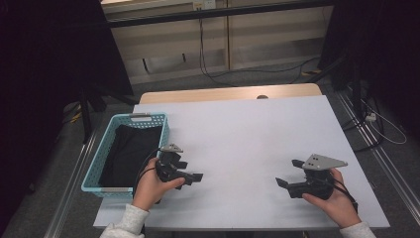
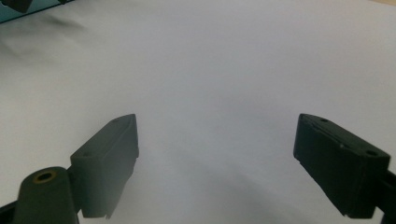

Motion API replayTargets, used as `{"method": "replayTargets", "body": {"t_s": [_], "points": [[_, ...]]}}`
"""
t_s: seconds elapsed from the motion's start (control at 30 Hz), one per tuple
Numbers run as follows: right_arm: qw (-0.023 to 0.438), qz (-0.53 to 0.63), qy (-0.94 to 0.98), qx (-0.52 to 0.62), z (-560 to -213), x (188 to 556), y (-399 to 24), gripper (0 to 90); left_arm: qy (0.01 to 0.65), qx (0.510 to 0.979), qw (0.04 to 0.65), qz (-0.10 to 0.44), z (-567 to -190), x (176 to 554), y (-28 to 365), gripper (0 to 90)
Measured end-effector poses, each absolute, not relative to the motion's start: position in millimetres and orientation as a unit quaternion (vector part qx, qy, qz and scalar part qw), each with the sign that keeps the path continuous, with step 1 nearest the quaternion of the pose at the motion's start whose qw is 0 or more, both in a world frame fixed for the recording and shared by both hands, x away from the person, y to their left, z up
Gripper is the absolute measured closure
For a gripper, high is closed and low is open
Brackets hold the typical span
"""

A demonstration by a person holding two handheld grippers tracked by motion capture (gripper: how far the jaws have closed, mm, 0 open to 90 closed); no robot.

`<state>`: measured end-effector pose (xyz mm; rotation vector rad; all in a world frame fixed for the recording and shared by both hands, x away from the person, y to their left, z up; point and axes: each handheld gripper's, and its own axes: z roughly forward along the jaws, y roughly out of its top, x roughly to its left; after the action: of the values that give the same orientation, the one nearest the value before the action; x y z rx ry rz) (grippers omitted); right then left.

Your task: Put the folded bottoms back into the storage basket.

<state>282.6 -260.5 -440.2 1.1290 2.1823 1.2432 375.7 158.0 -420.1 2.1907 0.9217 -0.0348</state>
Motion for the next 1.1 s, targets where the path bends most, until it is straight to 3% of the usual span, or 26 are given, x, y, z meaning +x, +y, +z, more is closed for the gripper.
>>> {"method": "replayTargets", "body": {"t_s": [1.1], "points": [[0.193,0.436,0.782,0.402,-442.7,275.2,-265.4,13.1,0.333,0.857,0.393,-0.012,-433.0,358.4,161.7,10.8]]}}
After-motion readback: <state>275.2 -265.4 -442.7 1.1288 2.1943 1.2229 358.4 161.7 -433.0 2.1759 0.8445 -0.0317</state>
